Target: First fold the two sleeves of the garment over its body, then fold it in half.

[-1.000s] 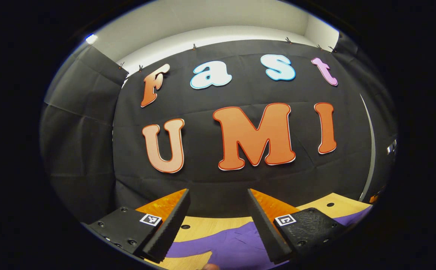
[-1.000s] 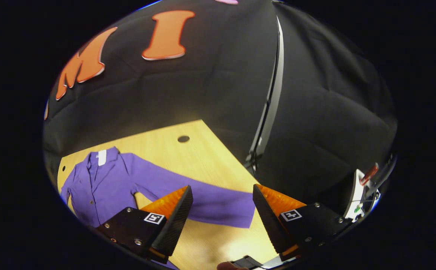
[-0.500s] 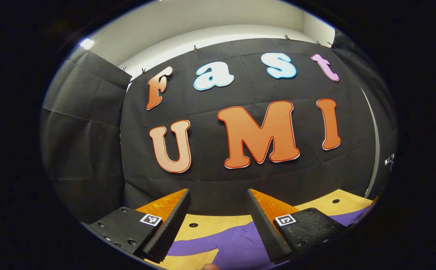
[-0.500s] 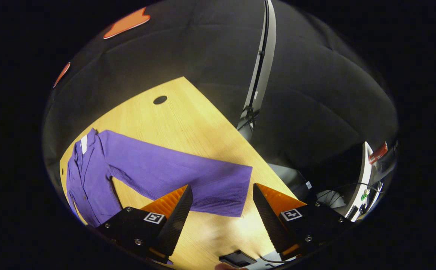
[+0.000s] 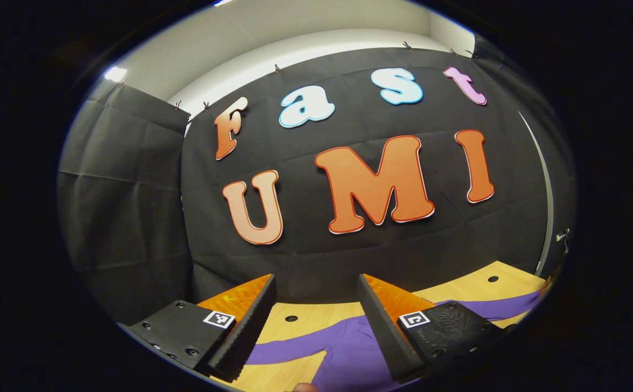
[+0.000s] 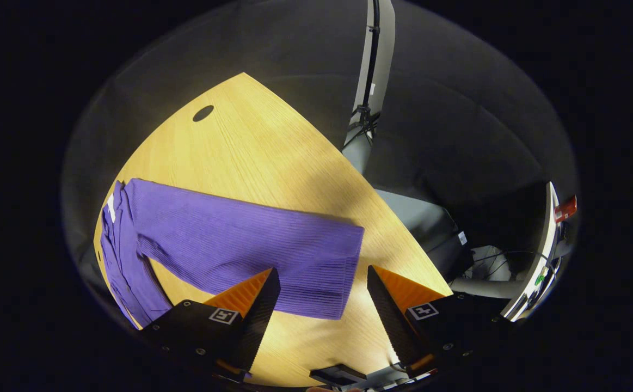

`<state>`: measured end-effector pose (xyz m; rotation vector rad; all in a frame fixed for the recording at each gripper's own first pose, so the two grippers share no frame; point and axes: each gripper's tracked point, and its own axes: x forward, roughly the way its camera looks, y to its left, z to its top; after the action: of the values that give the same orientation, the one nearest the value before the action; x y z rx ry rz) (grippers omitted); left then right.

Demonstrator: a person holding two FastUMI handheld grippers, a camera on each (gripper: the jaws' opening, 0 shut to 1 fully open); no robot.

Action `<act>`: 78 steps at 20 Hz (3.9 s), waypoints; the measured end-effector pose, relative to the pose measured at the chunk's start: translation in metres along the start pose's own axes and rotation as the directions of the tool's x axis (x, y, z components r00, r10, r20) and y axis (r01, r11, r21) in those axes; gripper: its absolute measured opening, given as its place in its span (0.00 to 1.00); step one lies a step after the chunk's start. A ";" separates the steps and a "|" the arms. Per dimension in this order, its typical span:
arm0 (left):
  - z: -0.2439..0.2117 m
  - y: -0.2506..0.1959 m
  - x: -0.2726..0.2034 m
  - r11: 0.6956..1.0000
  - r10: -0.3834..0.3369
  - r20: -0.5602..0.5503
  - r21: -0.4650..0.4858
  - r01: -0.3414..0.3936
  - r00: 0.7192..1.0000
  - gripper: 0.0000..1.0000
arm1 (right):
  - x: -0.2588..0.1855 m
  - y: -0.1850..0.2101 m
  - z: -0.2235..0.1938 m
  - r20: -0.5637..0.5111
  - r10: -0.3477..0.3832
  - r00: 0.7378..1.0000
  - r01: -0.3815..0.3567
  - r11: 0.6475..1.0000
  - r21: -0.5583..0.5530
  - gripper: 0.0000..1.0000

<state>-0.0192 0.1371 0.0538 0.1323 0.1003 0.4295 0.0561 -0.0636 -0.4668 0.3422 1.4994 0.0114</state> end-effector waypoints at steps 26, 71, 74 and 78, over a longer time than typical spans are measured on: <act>-0.022 0.039 0.040 1.000 -0.017 -0.032 0.004 0.017 0.999 0.94 | -0.039 0.060 0.015 0.019 0.158 0.987 -0.158 0.969 0.191 0.04; -0.174 0.241 0.124 0.999 0.016 -0.301 -0.027 -0.025 0.953 0.94 | -0.249 0.583 -0.100 0.016 0.646 0.763 -0.570 0.685 -0.455 0.30; -0.186 0.245 0.128 1.000 0.008 -0.337 -0.023 -0.016 0.942 0.94 | -0.267 0.561 -0.076 0.128 0.655 0.745 -0.528 0.696 -0.486 0.57; -0.220 0.247 0.135 0.998 -0.024 -0.438 -0.063 -0.003 0.899 0.94 | -0.302 0.522 -0.040 0.304 0.667 0.680 -0.489 0.721 -0.491 0.83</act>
<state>-0.0254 0.4398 -0.1354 -0.0293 0.5330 0.4455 0.0983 0.3767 -0.0543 0.4728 0.8203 0.6934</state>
